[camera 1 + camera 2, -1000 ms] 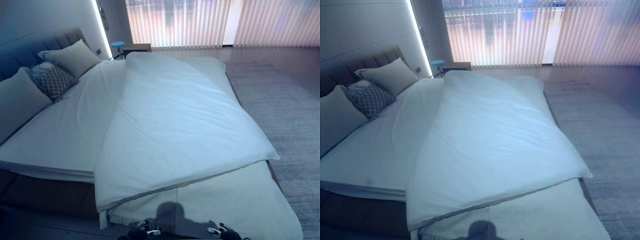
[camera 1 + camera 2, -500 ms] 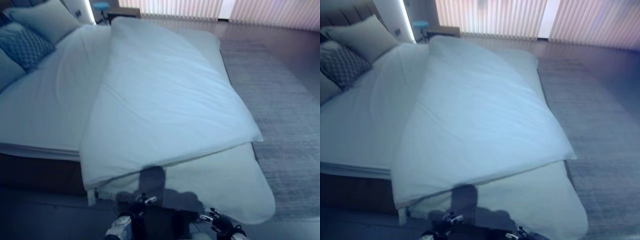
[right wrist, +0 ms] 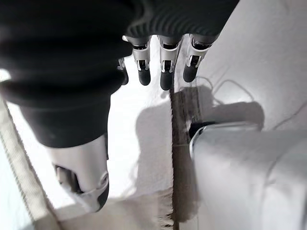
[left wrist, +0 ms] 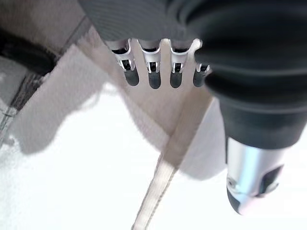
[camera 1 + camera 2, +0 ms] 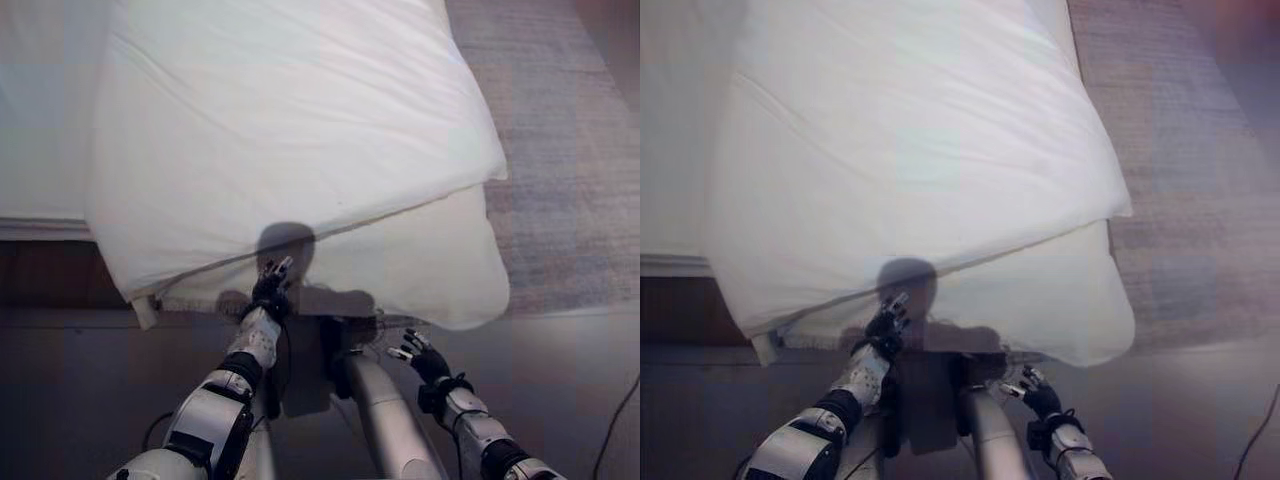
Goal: Make the bed
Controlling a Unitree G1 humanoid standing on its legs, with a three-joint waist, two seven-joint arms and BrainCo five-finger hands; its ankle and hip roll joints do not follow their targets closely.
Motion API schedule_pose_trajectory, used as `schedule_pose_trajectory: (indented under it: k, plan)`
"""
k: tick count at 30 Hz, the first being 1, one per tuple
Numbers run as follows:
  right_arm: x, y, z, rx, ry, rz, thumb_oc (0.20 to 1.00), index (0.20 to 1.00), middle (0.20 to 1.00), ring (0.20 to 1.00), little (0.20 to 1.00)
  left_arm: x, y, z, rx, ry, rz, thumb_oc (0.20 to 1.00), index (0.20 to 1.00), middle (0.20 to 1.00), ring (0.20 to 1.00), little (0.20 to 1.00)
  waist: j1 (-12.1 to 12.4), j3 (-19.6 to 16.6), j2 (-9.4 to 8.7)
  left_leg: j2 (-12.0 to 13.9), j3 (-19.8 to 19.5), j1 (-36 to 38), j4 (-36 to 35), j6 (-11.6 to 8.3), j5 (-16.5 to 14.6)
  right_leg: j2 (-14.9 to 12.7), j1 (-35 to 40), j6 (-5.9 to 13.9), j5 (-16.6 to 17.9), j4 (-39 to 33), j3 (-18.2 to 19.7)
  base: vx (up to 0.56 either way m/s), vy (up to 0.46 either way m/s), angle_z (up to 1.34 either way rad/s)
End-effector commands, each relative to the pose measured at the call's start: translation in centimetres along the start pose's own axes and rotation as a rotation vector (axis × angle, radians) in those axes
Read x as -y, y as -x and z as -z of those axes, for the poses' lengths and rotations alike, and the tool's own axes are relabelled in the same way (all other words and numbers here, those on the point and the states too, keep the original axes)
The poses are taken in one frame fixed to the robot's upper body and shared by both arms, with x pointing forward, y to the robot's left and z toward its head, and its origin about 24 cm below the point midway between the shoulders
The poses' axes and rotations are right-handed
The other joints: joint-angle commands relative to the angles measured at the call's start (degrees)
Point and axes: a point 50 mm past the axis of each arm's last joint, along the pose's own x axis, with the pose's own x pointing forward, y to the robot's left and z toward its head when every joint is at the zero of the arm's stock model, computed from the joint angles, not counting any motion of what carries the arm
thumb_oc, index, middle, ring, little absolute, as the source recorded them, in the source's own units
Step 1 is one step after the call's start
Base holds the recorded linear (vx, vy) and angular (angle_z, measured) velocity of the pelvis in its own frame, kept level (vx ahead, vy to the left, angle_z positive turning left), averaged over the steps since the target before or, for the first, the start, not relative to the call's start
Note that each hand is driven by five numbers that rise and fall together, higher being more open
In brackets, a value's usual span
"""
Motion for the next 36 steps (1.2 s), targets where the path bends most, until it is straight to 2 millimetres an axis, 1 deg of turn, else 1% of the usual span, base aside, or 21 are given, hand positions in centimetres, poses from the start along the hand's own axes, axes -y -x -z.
schedule_pose_trajectory:
  k: [1,2,4,6,7,8,10,14,15,16,20,22,27,28,29,31,32,33,34,35,36]
  plan:
    - [-0.1,0.3,-0.9,0.070,-0.008,-0.011,1.000,1.000,1.000,1.000,1.000,1.2,-0.3,-1.3,0.074,0.104,0.014,1.000,1.000,1.000,1.000,1.000,-1.52,-3.17,0.53,-0.05,1.77,-3.85,-0.09,-1.44,0.79,-1.06,-0.86,4.42,-0.05,1.55,1.30,0.03,0.022,-0.10]
    - [0.0,0.2,-1.1,0.073,-0.007,-0.008,1.000,1.000,1.000,1.000,1.000,1.3,-0.5,-1.4,0.054,0.158,-0.007,1.000,1.000,1.000,1.000,1.000,-1.79,-3.19,0.67,0.06,1.85,-4.61,0.27,-1.41,0.55,-1.16,-1.68,4.40,-0.16,1.89,1.48,0.03,0.014,-0.08]
    - [0.0,0.2,-1.1,0.075,-0.007,-0.009,1.000,1.000,1.000,1.000,1.000,1.3,-0.5,-1.4,0.055,0.159,-0.006,1.000,1.000,1.000,1.000,1.000,-1.84,-3.26,0.73,0.06,1.84,-4.82,0.34,-1.41,0.54,-1.17,-1.89,4.40,-0.18,1.96,1.47,0.01,0.003,-0.02]
    - [-0.1,0.2,-1.6,0.089,0.005,-0.021,1.000,1.000,1.000,1.000,1.000,2.0,-0.9,-2.6,0.068,0.191,-0.004,1.000,1.000,1.000,1.000,1.000,-2.44,-3.23,0.77,0.35,2.07,-5.81,1.12,-1.57,0.17,-1.03,-2.87,4.25,-0.49,2.31,1.70,0.00,0.000,0.00]
    - [-0.1,0.2,-1.6,0.089,0.005,-0.021,1.000,1.000,1.000,1.000,1.000,2.0,-0.9,-2.6,0.069,0.192,-0.004,1.000,1.000,1.000,1.000,1.000,-2.46,-3.30,0.81,0.37,2.05,-5.95,1.21,-1.57,0.14,-1.02,-2.99,4.25,-0.51,2.37,1.68,0.01,0.040,0.01]
    - [-0.2,0.2,-2.0,0.103,0.005,-0.027,1.000,1.000,1.000,1.000,1.000,2.2,-1.1,-3.7,0.097,0.222,-0.008,1.000,1.000,1.000,1.000,1.000,-2.65,-3.12,0.72,0.29,1.97,-6.76,2.21,-1.64,-0.16,-0.82,-3.79,4.32,-0.56,2.83,2.18,0.00,0.000,0.00]
    - [-0.2,0.2,-2.0,0.105,0.005,-0.030,1.000,1.000,1.000,1.000,1.000,2.4,-1.2,-3.9,0.101,0.231,-0.006,1.000,1.000,1.000,1.000,1.000,-2.79,-3.31,0.74,0.44,2.00,-7.26,2.61,-1.63,-0.35,-0.85,-4.31,4.32,-0.64,3.15,2.31,0.01,0.001,-0.06]
    - [-0.2,0.4,-2.2,0.122,0.001,-0.032,1.000,1.000,1.000,1.000,1.000,4.0,-1.3,-5.3,0.142,0.306,0.027,1.000,1.000,1.000,1.000,1.000,-3.28,-3.36,0.80,0.83,2.26,-8.14,3.22,-1.69,-0.60,-0.67,-5.71,4.18,-0.55,3.64,2.58,0.00,-0.007,-0.12]
    - [-0.1,0.5,-2.1,0.123,0.004,-0.031,1.000,1.000,1.000,1.000,1.000,4.4,-1.4,-6.2,0.166,0.312,0.040,1.000,1.000,1.000,1.000,1.000,-3.46,-3.45,0.89,1.14,2.53,-8.60,3.40,-1.84,-0.54,-0.56,-6.29,4.18,-0.29,3.54,2.77,-0.01,-0.005,-0.08]
    - [-0.1,0.5,-2.1,0.123,0.004,-0.031,1.000,1.000,1.000,1.000,1.000,4.4,-1.4,-6.2,0.166,0.312,0.040,1.000,1.000,1.000,1.000,1.000,-3.45,-3.50,0.89,1.17,2.56,-8.67,3.42,-1.84,-0.55,-0.54,-6.38,4.17,-0.28,3.56,2.80,-0.01,-0.007,-0.06]
    - [0.0,0.9,-1.5,0.113,-0.005,-0.019,1.000,1.000,1.000,1.000,1.000,6.3,-1.3,-8.2,0.234,0.369,0.110,1.000,1.000,1.000,1.000,1.000,-3.73,-3.87,0.98,1.31,2.42,-9.17,3.55,-1.95,-0.58,-0.29,-6.98,4.09,-0.19,3.46,3.13,0.00,-0.021,-0.06]
    - [0.2,1.1,-1.2,0.108,-0.018,-0.002,1.000,1.000,1.000,1.000,1.000,7.2,-1.1,-8.6,0.260,0.390,0.150,1.000,1.000,1.000,1.000,1.000,-3.65,-4.03,1.11,1.39,2.48,-9.20,3.55,-2.06,-0.55,-0.37,-6.98,4.00,-0.03,3.28,3.12,0.00,0.000,0.00]
    - [0.0,1.3,-0.4,0.091,-0.031,-0.001,1.000,1.000,1.000,1.000,1.000,8.7,-0.9,-10.2,0.303,0.417,0.205,1.000,1.000,1.000,1.000,1.000,-3.64,-4.06,1.05,1.52,2.81,-8.78,2.98,-2.24,-0.30,-0.28,-6.83,4.06,0.41,2.60,3.52,0.00,0.000,0.00]
    - [0.0,1.3,-0.4,0.091,-0.031,-0.001,1.000,1.000,1.000,1.000,1.000,8.7,-0.9,-10.2,0.303,0.417,0.205,1.000,1.000,1.000,1.000,1.000,-3.63,-4.04,1.04,1.52,2.83,-8.76,2.97,-2.24,-0.30,-0.27,-6.82,4.06,0.42,2.59,3.53,0.00,0.000,0.00]
    - [-0.2,1.3,-0.2,0.084,-0.040,0.008,1.000,1.000,1.000,1.000,1.000,9.2,-0.9,-11.2,0.328,0.431,0.205,1.000,1.000,1.000,1.000,1.000,-3.61,-4.07,0.99,1.52,2.87,-8.72,2.75,-2.20,-0.24,-0.23,-6.77,4.04,0.80,2.23,3.75,0.00,0.000,0.00]
    - [-0.2,1.4,-0.1,0.083,-0.039,0.004,1.000,1.000,1.000,1.000,1.000,9.4,-0.9,-11.5,0.335,0.427,0.213,1.000,1.000,1.000,1.000,1.000,-3.65,-4.03,0.96,1.54,2.93,-8.72,2.73,-2.22,-0.23,-0.22,-6.68,4.07,0.89,2.03,3.85,0.00,0.000,0.00]
    - [-0.3,1.4,-0.1,0.084,-0.038,0.003,1.000,1.000,1.000,1.000,1.000,9.7,-0.8,-11.8,0.342,0.427,0.222,0.922,0.922,0.922,0.922,0.922,-3.70,-3.97,0.95,1.56,2.98,-8.73,2.63,-2.22,-0.13,-0.20,-6.62,4.09,1.01,1.81,3.88,0.00,0.000,0.00]
    - [-0.2,1.4,-0.1,0.083,-0.038,0.004,1.000,1.000,1.000,1.000,1.000,9.9,-0.8,-11.9,0.347,0.430,0.225,0.558,0.558,0.558,0.558,0.558,-3.68,-3.97,0.99,1.57,3.01,-8.67,2.45,-2.23,-0.07,-0.18,-6.60,4.09,1.14,1.62,3.87,0.00,0.000,0.00]
    - [-0.2,1.4,-0.1,0.082,-0.041,0.007,1.000,1.000,1.000,1.000,1.000,10.0,-0.7,-12.0,0.348,0.433,0.224,0.344,0.344,0.344,0.344,0.344,-3.62,-3.93,1.03,1.57,3.03,-8.61,2.24,-2.21,0.04,-0.20,-6.54,4.09,1.26,1.34,3.82,0.00,0.000,0.00]
    - [-0.3,1.4,-0.1,0.086,-0.041,0.007,1.000,1.000,1.000,1.000,1.000,10.4,-0.6,-12.1,0.355,0.443,0.237,0.200,0.200,0.200,0.200,0.200,-3.59,-3.82,1.13,1.51,2.98,-8.44,1.93,-2.20,0.20,-0.15,-6.39,4.12,1.43,0.97,3.88,0.00,0.000,0.00]
    - [-0.3,1.4,-0.1,0.086,-0.041,0.007,1.000,1.000,1.000,1.000,1.000,10.4,-0.6,-12.1,0.355,0.443,0.237,0.200,0.200,0.200,0.200,0.200,-3.59,-3.81,1.13,1.51,2.98,-8.41,1.90,-2.20,0.21,-0.15,-6.35,4.12,1.46,0.94,3.88,0.00,0.000,0.00]
